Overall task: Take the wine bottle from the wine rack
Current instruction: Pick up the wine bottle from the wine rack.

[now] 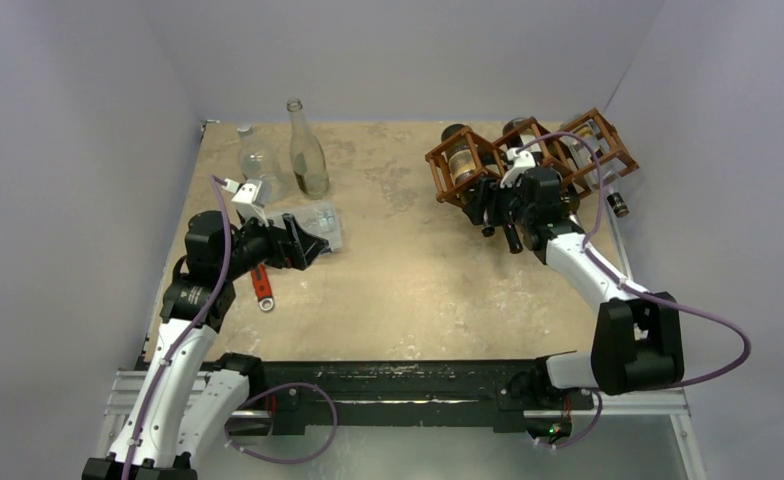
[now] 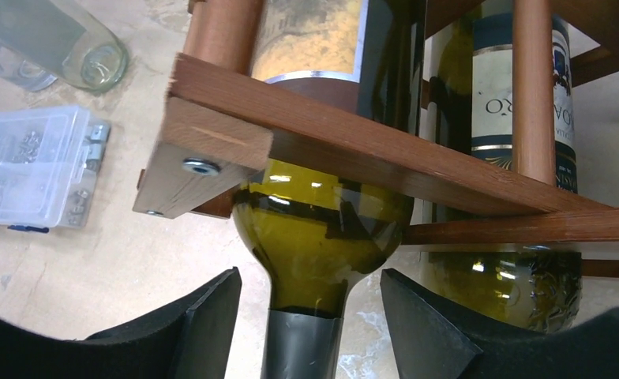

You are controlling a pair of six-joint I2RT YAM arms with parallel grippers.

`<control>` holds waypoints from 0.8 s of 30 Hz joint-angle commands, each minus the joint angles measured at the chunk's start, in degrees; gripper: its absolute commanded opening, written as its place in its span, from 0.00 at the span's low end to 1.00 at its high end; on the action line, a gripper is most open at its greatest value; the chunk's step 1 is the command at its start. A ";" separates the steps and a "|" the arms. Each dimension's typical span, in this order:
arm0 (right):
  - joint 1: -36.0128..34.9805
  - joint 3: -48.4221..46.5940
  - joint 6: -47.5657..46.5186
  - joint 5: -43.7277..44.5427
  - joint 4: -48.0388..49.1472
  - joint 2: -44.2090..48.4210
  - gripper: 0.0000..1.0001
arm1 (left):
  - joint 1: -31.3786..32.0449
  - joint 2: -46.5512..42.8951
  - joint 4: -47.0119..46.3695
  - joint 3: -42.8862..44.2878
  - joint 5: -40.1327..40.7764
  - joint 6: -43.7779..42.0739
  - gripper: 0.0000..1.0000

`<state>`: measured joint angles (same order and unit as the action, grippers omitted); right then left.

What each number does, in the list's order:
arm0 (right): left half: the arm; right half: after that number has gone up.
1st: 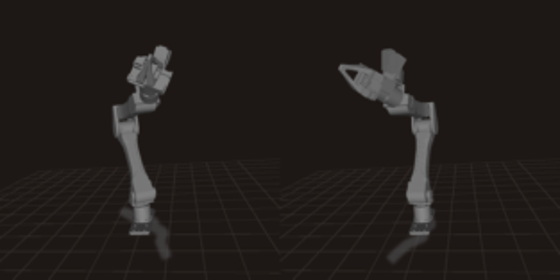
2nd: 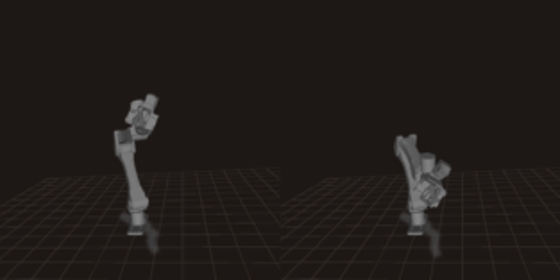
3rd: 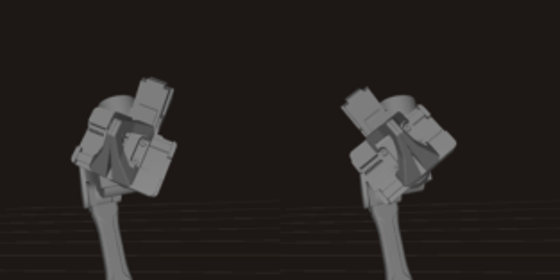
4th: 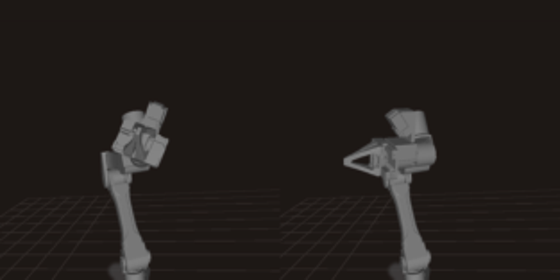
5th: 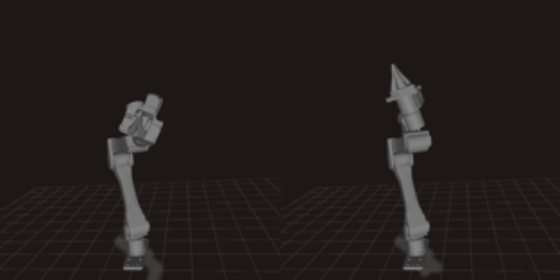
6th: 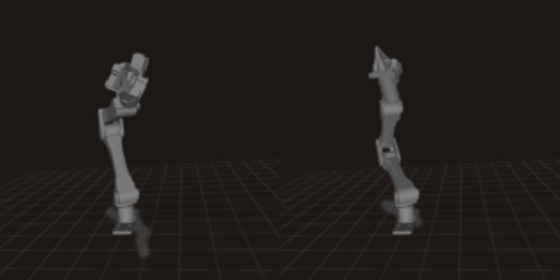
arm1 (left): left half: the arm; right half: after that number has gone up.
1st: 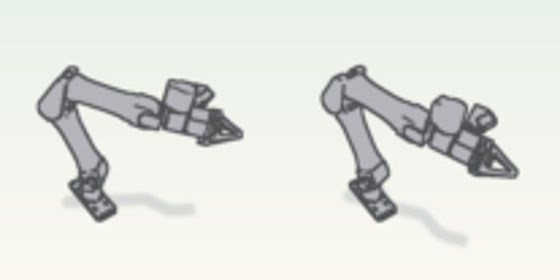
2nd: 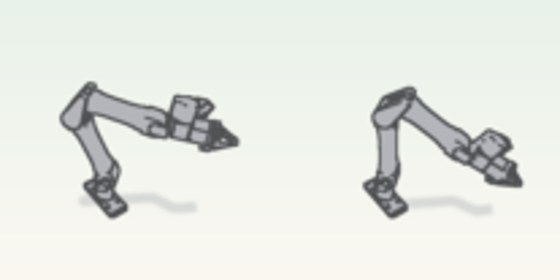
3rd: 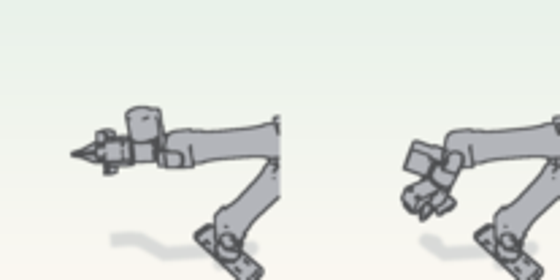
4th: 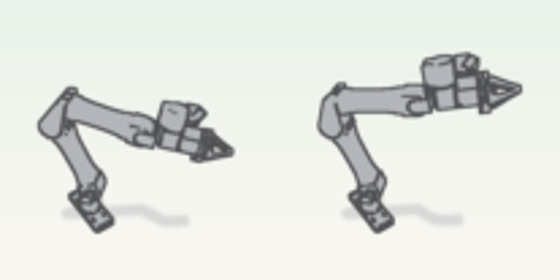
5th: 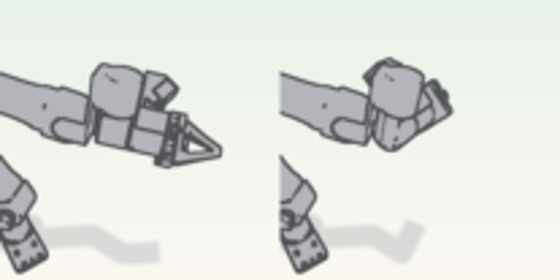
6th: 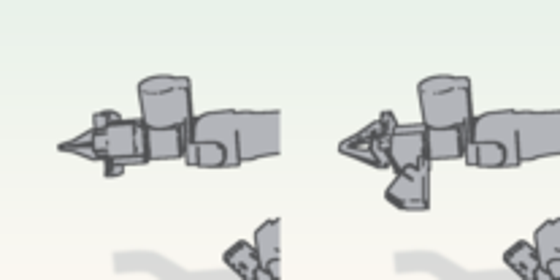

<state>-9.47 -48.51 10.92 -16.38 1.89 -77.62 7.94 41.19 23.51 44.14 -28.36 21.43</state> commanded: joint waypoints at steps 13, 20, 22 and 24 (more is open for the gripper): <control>-1.19 -0.97 0.69 2.69 3.20 -2.88 0.62 | 0.14 0.11 -0.76 1.19 0.17 -0.95 1.00; -1.26 -1.22 0.64 2.84 3.25 -3.06 0.51 | 0.18 0.12 -0.77 1.15 0.36 -1.00 1.00; -1.32 -1.23 0.53 2.69 3.21 -3.06 0.49 | 0.14 0.12 -0.76 1.15 0.41 -0.97 1.00; -1.27 -1.19 0.51 2.38 3.27 -2.99 0.45 | 0.14 0.03 -0.75 1.13 0.41 -1.00 1.00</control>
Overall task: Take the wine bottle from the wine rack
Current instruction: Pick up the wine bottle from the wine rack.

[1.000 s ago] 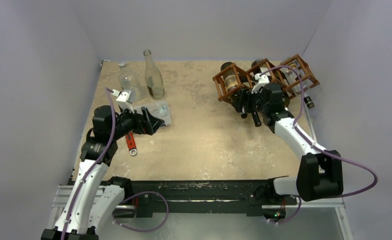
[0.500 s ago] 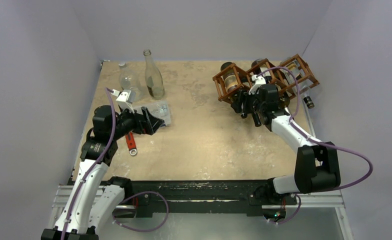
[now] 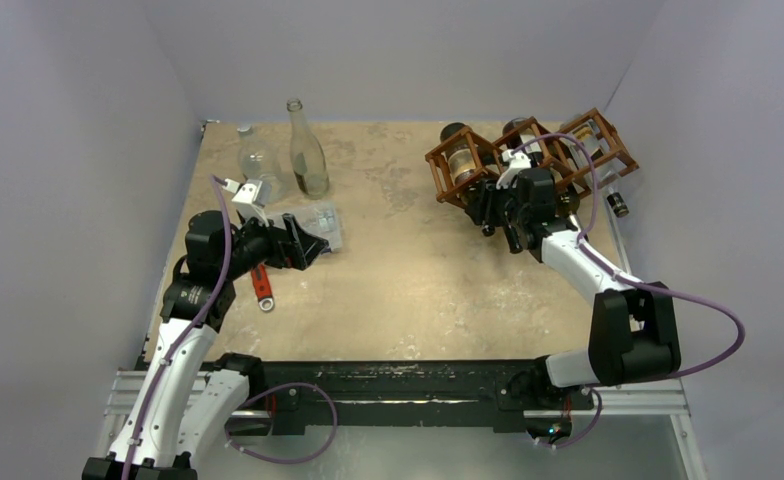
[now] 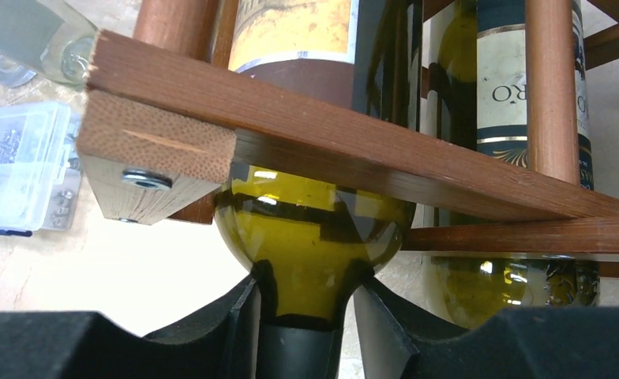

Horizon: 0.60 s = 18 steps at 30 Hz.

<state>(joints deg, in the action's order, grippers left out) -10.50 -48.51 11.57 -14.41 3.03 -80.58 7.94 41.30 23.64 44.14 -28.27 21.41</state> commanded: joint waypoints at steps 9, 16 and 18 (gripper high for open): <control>-0.28 -1.23 -0.49 -1.07 1.80 1.65 0.08 | 0.13 -0.34 -0.88 1.20 0.47 -1.19 1.00; -0.10 -0.25 -0.82 -4.00 1.69 5.32 0.00 | 0.14 -0.43 -0.87 1.19 0.67 -1.36 1.00; -0.13 -0.10 -1.08 -4.56 1.20 6.53 0.00 | 0.14 -0.51 -0.94 1.16 0.73 -1.45 1.00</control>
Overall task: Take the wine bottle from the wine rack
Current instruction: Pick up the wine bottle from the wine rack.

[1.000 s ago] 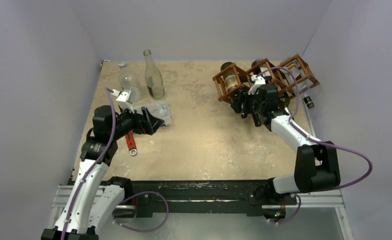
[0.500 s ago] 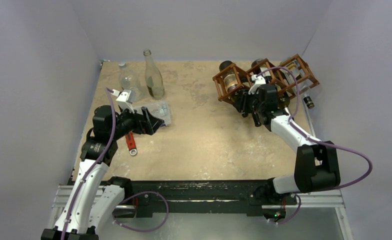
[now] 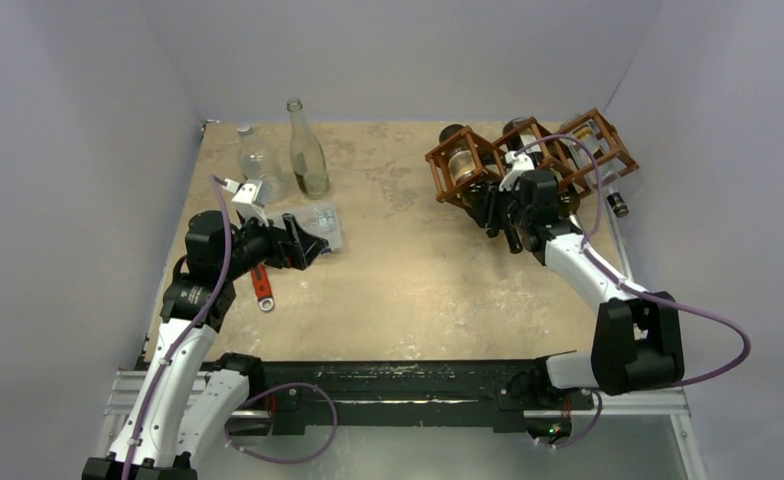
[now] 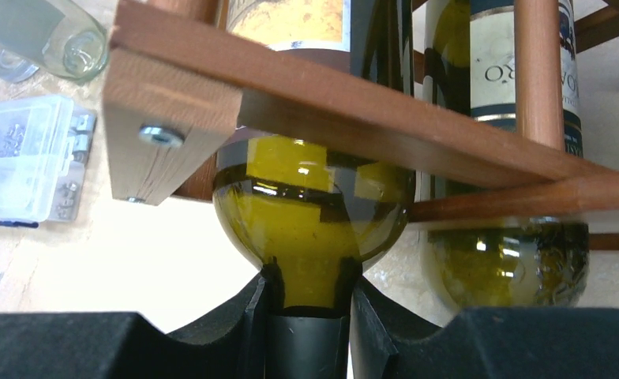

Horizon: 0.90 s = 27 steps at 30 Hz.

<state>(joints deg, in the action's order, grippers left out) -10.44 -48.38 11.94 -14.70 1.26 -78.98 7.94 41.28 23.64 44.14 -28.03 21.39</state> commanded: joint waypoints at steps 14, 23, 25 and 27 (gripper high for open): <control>1.07 3.50 -1.23 -6.69 -1.76 14.89 0.00 | 0.14 -0.41 -0.87 1.06 0.78 -1.74 1.00; 2.34 4.84 -0.87 -8.96 -6.84 19.53 0.00 | 0.14 -0.54 -0.88 0.97 0.91 -1.95 1.00; 2.88 5.17 -0.96 -9.30 -7.88 20.39 0.00 | 0.14 -0.50 -0.92 0.99 0.89 -2.01 1.00; 3.30 5.38 -1.15 -10.11 -8.89 21.20 0.00 | 0.14 -0.48 -0.90 0.96 1.04 -2.05 1.00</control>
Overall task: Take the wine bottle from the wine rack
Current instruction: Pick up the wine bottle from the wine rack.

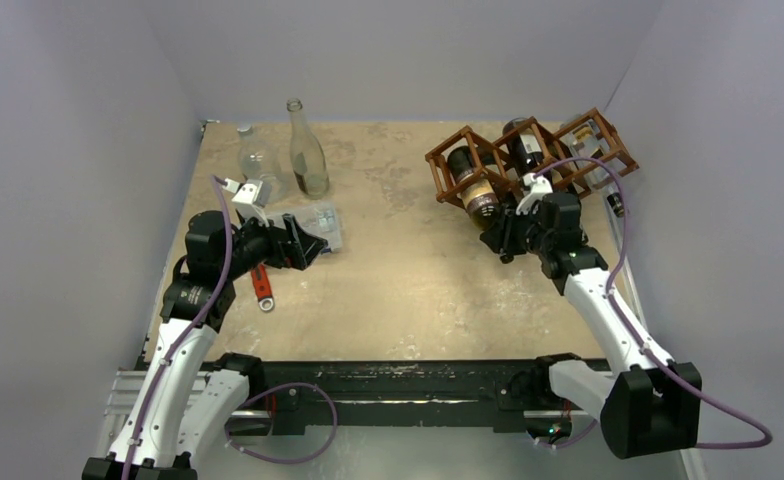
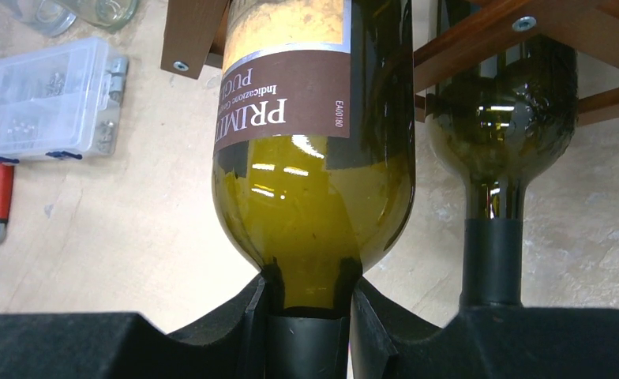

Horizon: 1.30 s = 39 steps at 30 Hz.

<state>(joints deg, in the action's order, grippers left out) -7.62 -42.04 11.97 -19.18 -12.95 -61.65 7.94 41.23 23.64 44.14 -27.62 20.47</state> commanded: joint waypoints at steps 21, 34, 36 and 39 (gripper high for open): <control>4.14 -2.88 -1.59 -10.48 -5.70 11.22 0.00 | 0.14 -0.63 -0.83 0.89 0.93 -1.39 1.00; 5.09 -4.45 -0.99 -10.17 -10.59 15.09 0.00 | 0.14 -0.80 -0.87 0.89 0.95 -1.44 1.00; 5.44 -4.71 -0.67 -10.30 -11.26 15.43 0.00 | 0.14 -0.71 -0.95 0.80 0.90 -1.42 1.00; 5.64 -5.04 0.07 -10.69 -12.36 16.54 0.00 | 0.14 -0.72 -0.88 0.78 0.84 -1.48 1.00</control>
<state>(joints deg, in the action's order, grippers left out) -2.39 -41.58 11.97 -25.52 -30.72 -48.34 7.94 41.12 23.66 44.14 -26.79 20.27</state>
